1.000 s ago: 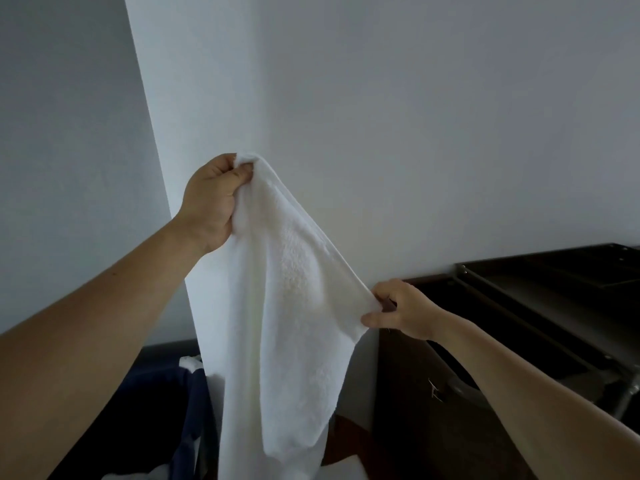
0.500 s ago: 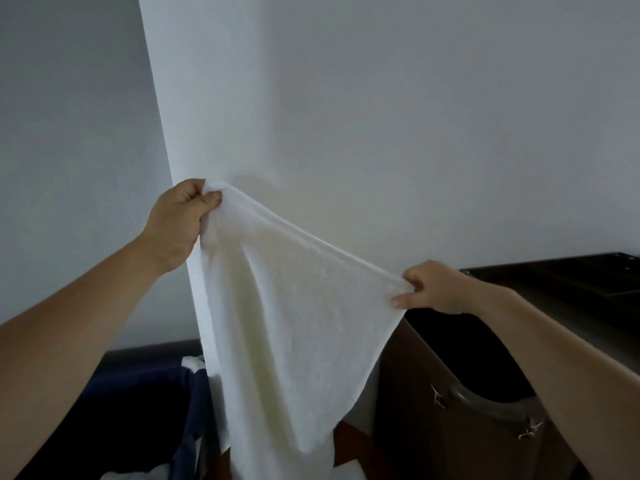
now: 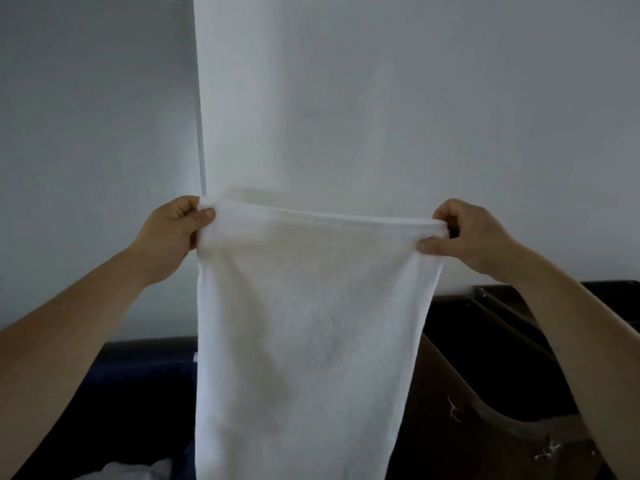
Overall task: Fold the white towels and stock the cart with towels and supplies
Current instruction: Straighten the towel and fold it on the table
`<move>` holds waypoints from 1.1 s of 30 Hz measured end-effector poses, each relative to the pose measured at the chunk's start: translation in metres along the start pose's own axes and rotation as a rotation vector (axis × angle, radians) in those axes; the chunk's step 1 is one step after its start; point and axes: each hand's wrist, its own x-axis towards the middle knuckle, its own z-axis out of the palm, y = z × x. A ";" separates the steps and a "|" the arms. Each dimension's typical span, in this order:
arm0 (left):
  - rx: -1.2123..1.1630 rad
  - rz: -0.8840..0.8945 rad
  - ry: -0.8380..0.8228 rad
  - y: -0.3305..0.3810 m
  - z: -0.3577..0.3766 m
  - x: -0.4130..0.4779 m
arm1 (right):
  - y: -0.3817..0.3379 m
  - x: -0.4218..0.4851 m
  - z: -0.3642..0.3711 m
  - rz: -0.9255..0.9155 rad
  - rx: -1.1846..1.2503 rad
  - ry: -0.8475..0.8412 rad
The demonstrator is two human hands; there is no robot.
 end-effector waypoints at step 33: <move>-0.089 -0.031 0.126 0.021 0.007 -0.061 | -0.019 -0.040 0.036 0.068 0.415 0.409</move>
